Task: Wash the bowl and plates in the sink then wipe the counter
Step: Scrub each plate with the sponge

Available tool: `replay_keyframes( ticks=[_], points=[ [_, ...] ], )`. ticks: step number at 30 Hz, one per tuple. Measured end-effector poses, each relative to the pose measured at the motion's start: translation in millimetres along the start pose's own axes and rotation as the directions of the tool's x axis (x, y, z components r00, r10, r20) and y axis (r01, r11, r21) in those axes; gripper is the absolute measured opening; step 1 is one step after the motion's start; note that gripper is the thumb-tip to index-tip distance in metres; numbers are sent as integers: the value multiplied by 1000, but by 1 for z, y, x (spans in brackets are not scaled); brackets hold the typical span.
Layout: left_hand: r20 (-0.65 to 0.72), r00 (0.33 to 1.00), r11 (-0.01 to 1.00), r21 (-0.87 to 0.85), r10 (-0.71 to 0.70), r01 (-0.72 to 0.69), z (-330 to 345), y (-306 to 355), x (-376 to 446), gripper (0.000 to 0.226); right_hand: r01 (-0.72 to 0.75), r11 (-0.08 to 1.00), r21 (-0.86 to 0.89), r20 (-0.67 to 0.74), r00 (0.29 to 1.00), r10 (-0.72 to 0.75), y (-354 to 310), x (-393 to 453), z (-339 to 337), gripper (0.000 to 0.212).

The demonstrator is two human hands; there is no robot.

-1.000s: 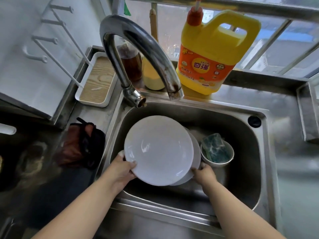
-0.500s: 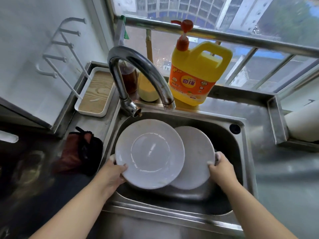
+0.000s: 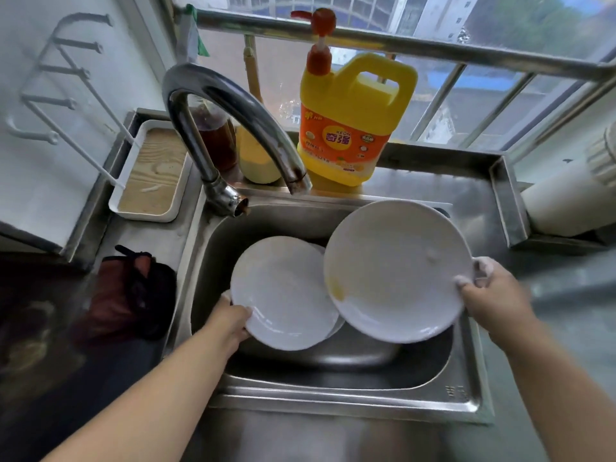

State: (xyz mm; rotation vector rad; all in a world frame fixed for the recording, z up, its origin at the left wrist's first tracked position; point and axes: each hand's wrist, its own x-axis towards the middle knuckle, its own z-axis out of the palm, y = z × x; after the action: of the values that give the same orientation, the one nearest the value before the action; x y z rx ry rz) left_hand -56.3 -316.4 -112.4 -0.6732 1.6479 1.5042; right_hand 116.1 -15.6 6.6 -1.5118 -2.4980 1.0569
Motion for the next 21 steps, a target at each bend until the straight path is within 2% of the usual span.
replay_keyframes(
  ticks=[3, 10, 14, 17, 21],
  points=[
    [-37, 999, 998, 56, -8, 10, 12, -5, 18, 49, -85, 984, 159, 43, 996, 79, 16, -1, 13, 11],
    [-97, 993, 991, 111, -61, 72, 14, -18, 57, 50, -151, 956, 252, 115, 985, 126, 24, -7, 19, 18],
    [-129, 988, 972, 203, -90, 115, 14, -19, 71, 44, -174, 949, 262, 144, 980, 140, 30, -8, 27, 20],
    [-104, 987, 960, 241, -121, 143, 16, -13, 71, 40, -209, 940, 271, 190, 969, 161, 31, -9, 39, 21],
    [-122, 992, 908, 418, 20, 33, 18, 0, 48, 45, -302, 882, 362, 274, 939, 208, 29, -9, 63, 18]
  ],
)
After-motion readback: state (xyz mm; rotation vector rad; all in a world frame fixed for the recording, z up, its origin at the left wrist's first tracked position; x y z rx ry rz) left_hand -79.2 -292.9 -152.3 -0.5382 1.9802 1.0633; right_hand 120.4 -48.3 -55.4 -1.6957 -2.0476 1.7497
